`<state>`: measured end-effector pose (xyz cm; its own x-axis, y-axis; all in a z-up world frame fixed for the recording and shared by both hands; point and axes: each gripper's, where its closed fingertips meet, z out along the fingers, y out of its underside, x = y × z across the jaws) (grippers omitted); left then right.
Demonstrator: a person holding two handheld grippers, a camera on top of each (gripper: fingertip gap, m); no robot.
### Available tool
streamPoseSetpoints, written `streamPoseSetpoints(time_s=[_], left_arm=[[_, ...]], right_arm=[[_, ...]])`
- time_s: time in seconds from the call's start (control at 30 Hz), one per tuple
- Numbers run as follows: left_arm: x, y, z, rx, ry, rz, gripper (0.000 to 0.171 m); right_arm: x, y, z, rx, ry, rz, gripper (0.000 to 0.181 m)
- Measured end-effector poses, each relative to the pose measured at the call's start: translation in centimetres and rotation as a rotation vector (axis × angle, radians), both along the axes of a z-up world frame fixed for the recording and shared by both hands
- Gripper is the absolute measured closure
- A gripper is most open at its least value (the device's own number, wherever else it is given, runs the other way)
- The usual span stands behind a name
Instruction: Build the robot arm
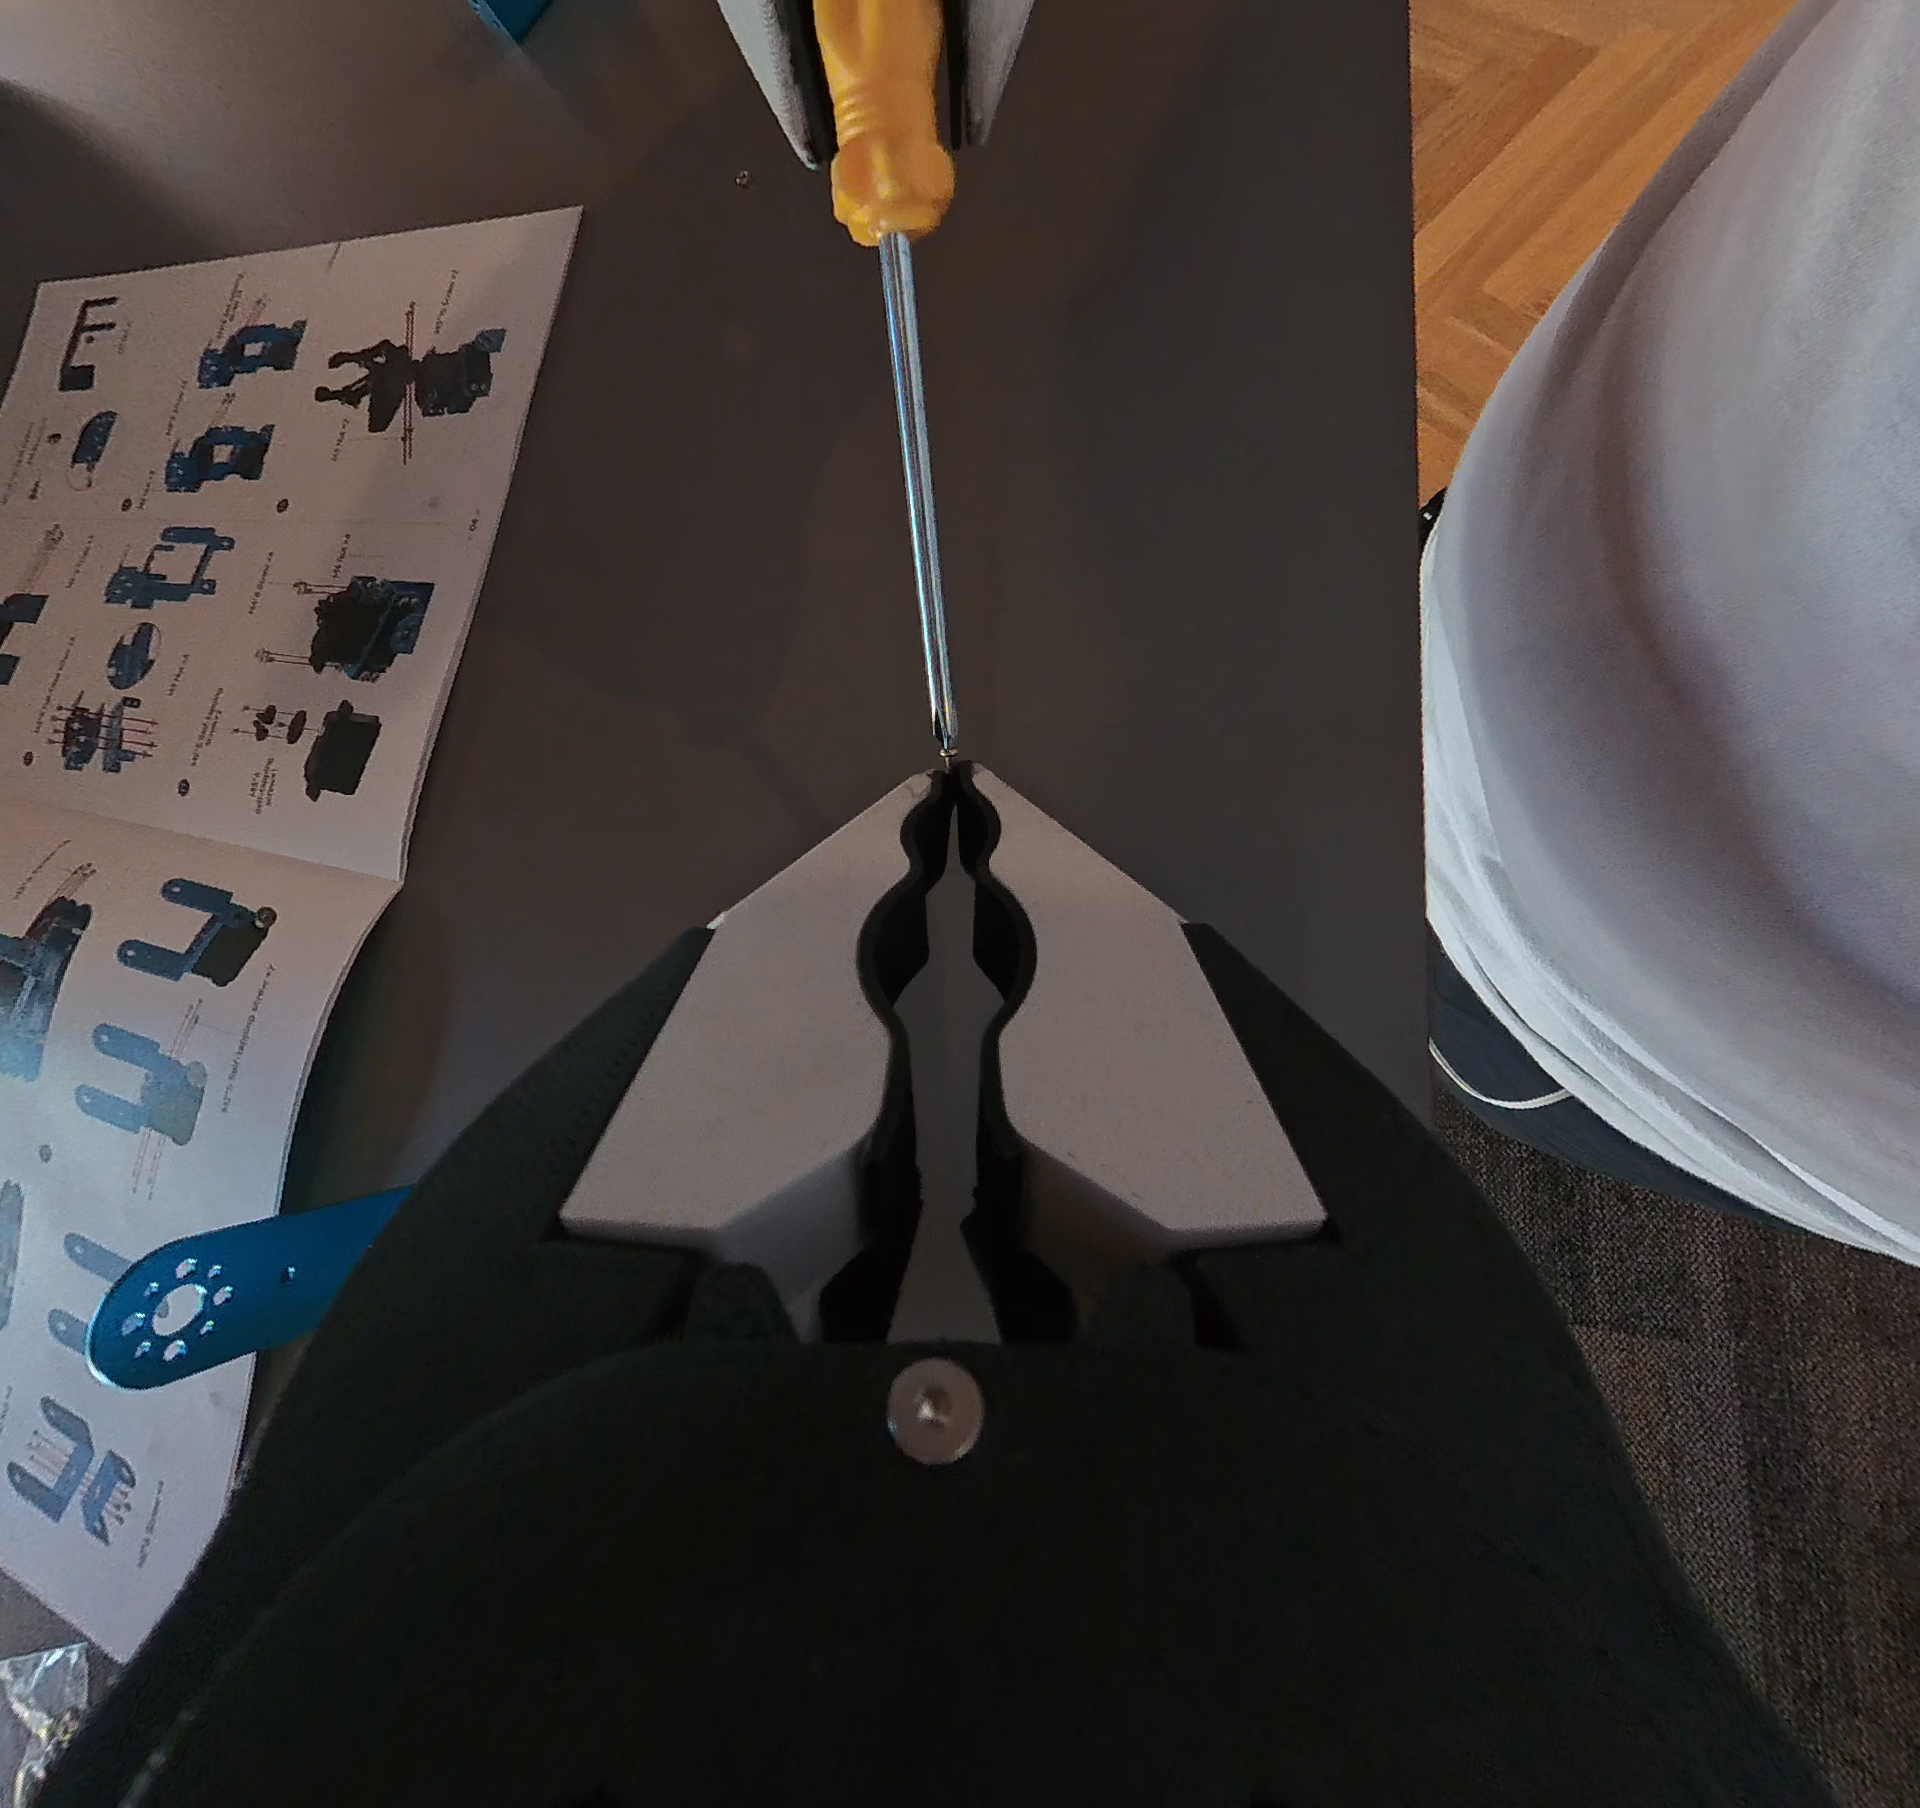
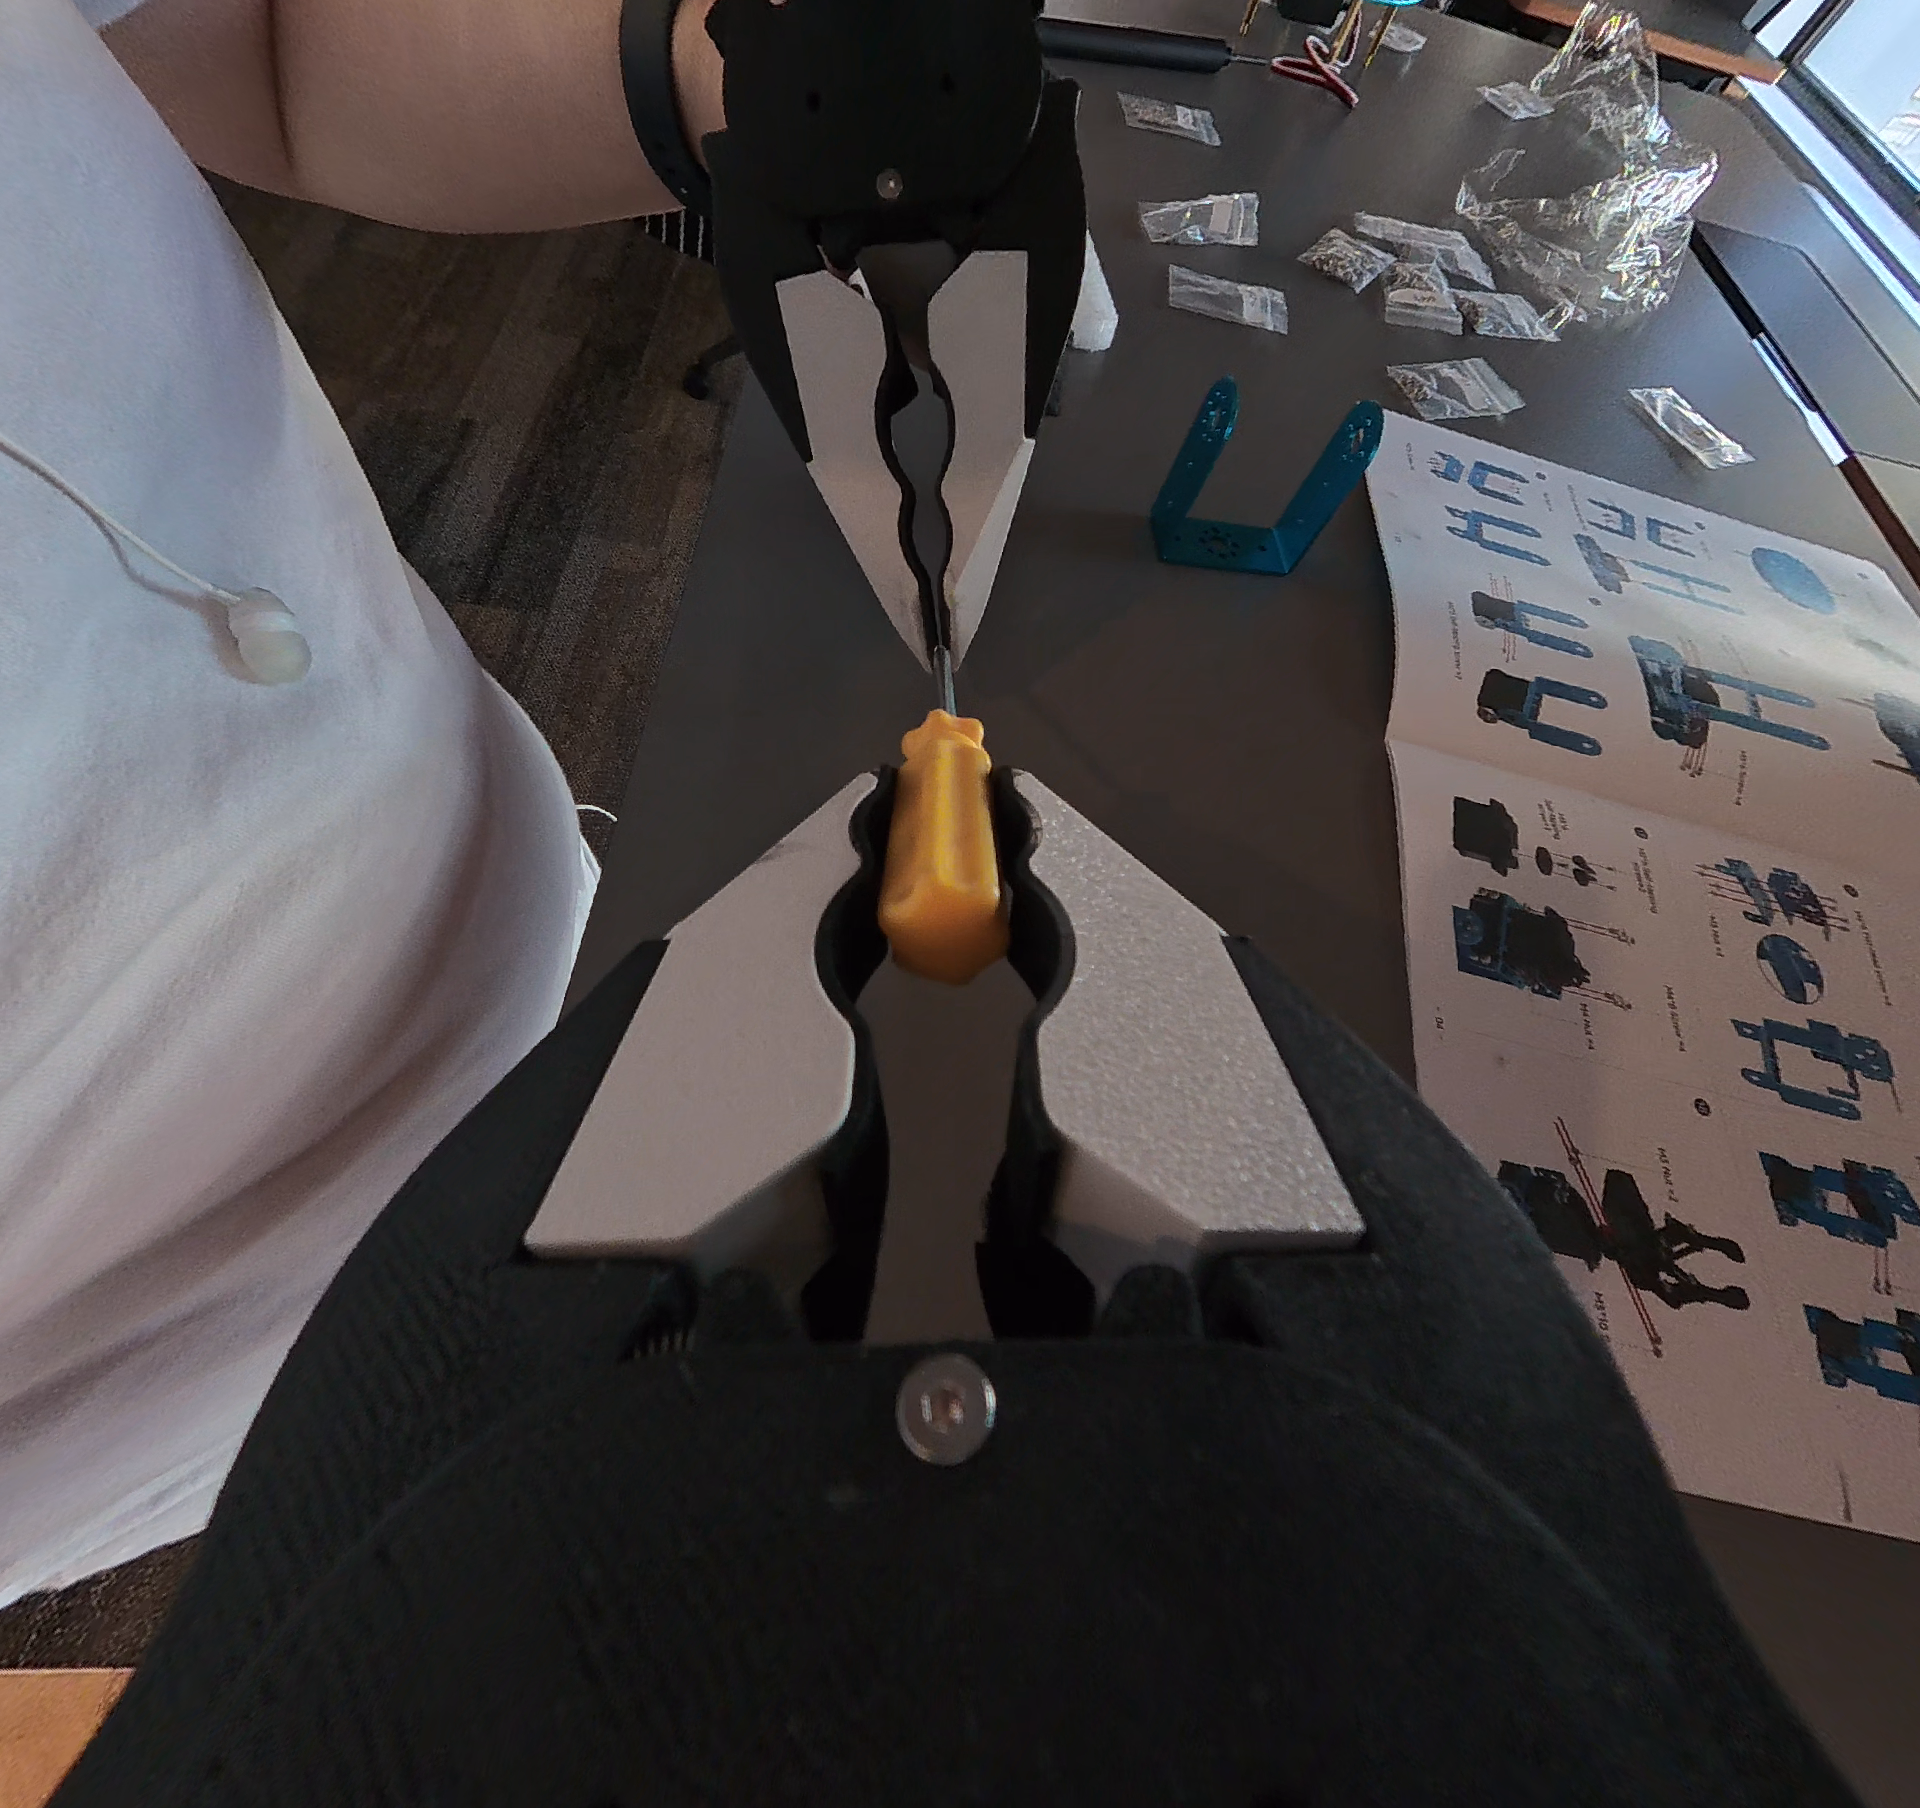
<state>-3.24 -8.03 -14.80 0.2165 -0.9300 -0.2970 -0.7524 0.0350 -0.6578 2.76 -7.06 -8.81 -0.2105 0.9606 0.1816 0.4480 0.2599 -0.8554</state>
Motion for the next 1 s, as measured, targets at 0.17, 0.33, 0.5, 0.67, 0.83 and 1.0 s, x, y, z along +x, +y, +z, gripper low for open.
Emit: streamPoseSetpoints(time_s=[0.17, 0.33, 0.5, 0.67, 0.83, 1.0], left_arm=[[-0.04, -0.03, -0.02, 0.008, 0.010, 0.005, 0.171], [-0.16, 0.17, -0.03, 0.016, 0.018, 0.017, 0.171], [-0.33, 0.42, -0.31, 0.009, 0.028, 0.035, 0.171], [-0.09, 0.31, -0.30, -0.018, 0.013, 0.030, 0.171], [0.10, 0.42, -0.09, -0.028, -0.007, 0.031, 0.170], [0.02, 0.64, 0.05, -0.017, -0.017, 0.037, 0.171]], right_arm=[[-0.03, -0.04, -0.10, -0.040, -0.003, -0.004, 0.165], [-0.11, 0.20, -0.15, -0.073, -0.004, -0.033, 0.165], [-0.19, 0.51, -0.52, -0.142, -0.015, -0.080, 0.165], [-0.02, 0.59, -0.54, -0.157, 0.008, -0.074, 0.165], [0.09, 0.72, -0.27, -0.152, 0.023, -0.073, 0.165], [0.20, 0.87, -0.21, -0.142, 0.019, -0.072, 0.165]])
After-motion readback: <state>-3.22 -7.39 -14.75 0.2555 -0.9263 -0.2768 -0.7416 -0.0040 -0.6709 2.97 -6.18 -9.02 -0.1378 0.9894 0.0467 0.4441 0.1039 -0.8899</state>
